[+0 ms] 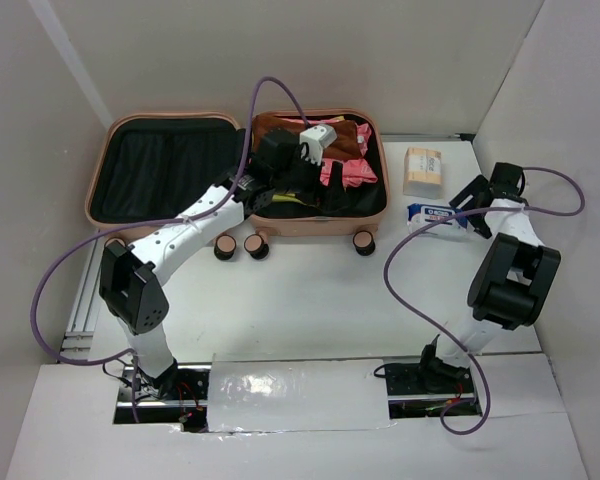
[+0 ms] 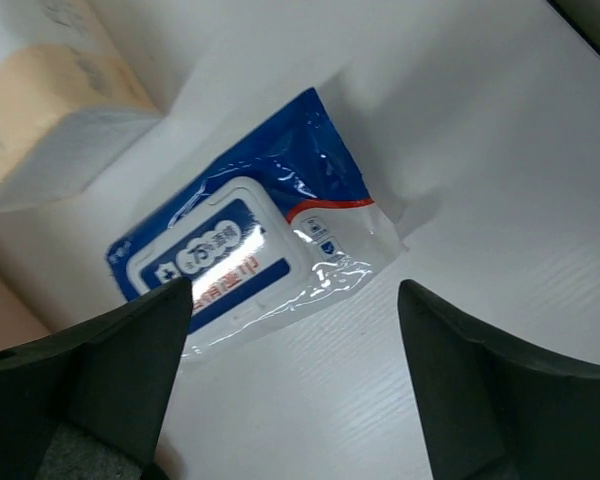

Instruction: Pack the luggage

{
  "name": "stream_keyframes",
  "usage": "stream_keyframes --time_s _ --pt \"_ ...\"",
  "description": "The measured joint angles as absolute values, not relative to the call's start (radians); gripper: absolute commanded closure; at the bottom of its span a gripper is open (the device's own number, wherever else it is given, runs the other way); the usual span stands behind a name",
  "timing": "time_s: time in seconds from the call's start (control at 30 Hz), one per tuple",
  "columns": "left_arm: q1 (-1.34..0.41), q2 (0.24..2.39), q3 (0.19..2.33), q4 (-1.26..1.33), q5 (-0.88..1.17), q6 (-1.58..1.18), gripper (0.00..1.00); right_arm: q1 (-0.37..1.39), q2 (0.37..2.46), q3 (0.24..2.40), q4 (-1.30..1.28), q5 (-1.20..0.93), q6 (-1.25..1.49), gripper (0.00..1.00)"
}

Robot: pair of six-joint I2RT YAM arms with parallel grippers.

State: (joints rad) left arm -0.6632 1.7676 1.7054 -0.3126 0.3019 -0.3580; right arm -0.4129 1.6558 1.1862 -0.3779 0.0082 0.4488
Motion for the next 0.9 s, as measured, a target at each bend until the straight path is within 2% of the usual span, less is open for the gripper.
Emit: stream_keyframes --time_s 0.53,0.63,0.73,0.8,0.9 --pt "-0.686 1.767 1.671 -0.343 0.39 -0.212 0.04 -0.428 1.847 1.208 -0.278 -0.076 0.294 0.11" --pt "-0.686 1.767 1.671 -0.348 0.393 -0.206 0.05 -0.427 1.871 1.23 -0.266 -0.088 0.284 0.14" --pt "-0.686 1.767 1.669 -0.357 0.394 -0.185 0.05 -0.418 1.889 1.238 -0.234 -0.095 0.268 0.23" --pt "-0.686 1.767 1.667 -0.363 0.392 -0.181 0.05 -0.41 1.894 1.238 -0.22 -0.099 0.264 0.33" --pt "-0.686 1.768 1.666 -0.368 0.391 -0.178 0.05 -0.393 1.901 1.239 -0.208 -0.109 0.264 0.36"
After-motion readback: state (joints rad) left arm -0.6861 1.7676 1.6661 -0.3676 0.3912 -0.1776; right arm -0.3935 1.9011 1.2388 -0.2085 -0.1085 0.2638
